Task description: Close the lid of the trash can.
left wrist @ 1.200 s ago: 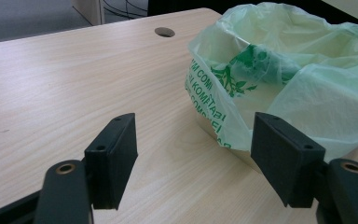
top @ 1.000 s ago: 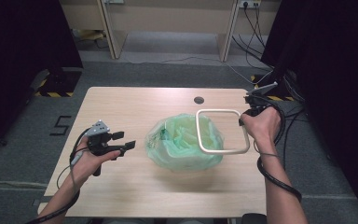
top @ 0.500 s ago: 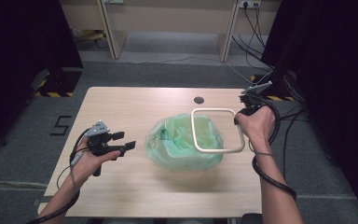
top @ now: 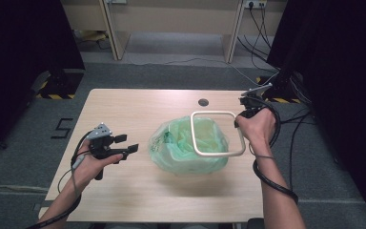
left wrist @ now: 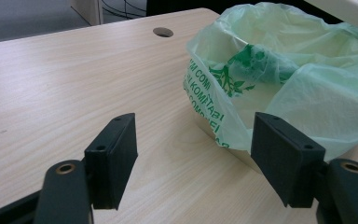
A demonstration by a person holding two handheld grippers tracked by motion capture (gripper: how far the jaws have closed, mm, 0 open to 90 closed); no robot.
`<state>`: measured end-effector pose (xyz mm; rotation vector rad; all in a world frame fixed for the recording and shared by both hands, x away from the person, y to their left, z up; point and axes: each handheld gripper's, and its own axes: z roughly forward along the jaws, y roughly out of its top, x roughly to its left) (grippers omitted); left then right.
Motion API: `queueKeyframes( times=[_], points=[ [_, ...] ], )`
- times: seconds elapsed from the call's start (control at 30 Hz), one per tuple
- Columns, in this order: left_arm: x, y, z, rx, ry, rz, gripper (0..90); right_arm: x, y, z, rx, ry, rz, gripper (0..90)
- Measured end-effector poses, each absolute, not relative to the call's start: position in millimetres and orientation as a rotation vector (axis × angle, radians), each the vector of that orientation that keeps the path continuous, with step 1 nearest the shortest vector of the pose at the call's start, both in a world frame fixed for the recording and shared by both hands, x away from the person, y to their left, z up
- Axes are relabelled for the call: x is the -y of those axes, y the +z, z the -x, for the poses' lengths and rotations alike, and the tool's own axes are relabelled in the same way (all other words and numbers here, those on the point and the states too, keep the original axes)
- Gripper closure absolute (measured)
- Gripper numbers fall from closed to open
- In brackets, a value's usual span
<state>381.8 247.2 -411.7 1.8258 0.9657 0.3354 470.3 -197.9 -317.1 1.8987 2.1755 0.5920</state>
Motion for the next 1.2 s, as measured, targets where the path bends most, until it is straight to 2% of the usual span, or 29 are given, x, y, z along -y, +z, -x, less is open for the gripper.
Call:
queueKeyframes(
  times=[1.2],
  points=[
    [-247,-412,-383,-0.966,0.329,-1.825,30.3,165,-324,-477,-2.227,0.606,-1.876,81.8]
  ],
)
